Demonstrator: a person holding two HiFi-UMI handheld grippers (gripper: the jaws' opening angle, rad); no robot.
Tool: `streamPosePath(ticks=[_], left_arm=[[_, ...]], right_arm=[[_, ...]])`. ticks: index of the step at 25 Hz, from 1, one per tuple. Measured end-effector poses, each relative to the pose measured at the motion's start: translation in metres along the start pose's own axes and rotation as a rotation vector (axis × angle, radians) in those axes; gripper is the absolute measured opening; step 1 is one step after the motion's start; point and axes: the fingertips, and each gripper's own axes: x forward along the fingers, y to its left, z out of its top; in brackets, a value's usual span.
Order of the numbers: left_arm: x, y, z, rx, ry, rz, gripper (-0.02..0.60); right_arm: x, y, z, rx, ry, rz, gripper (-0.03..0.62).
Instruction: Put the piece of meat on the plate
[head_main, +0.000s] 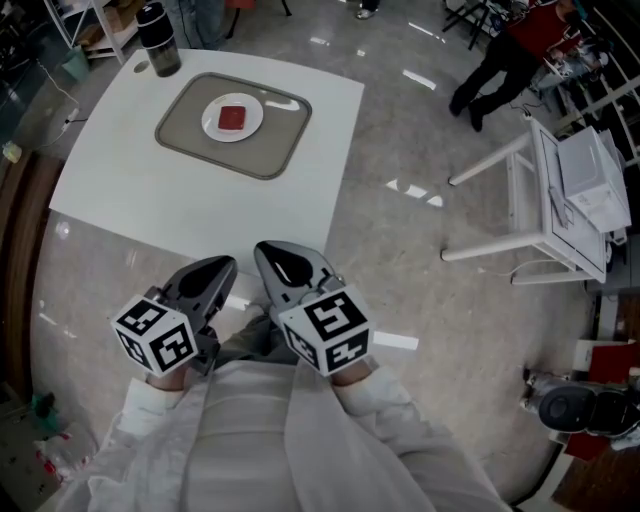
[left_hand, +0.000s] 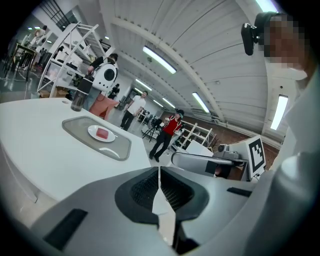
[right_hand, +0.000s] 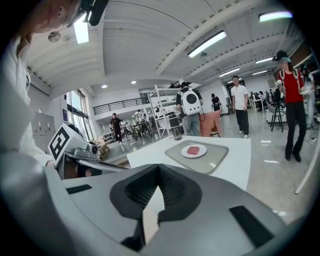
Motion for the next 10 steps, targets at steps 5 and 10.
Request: streamPosePath(ticks=[5,10], left_arm=[[-0.0002,-0.0013,0.0006,-0.005,0.001,-0.004,0.02],[-0.0033,0.0004,0.0017,-0.007,0.0,-0.003,0.018]], right_arm=[[-0.0006,0.0001,0.0013,-0.004,0.001,-0.004,0.014],[-0.0017,0.0009,0.0012,-0.005,0.005,-0.008,0.014]])
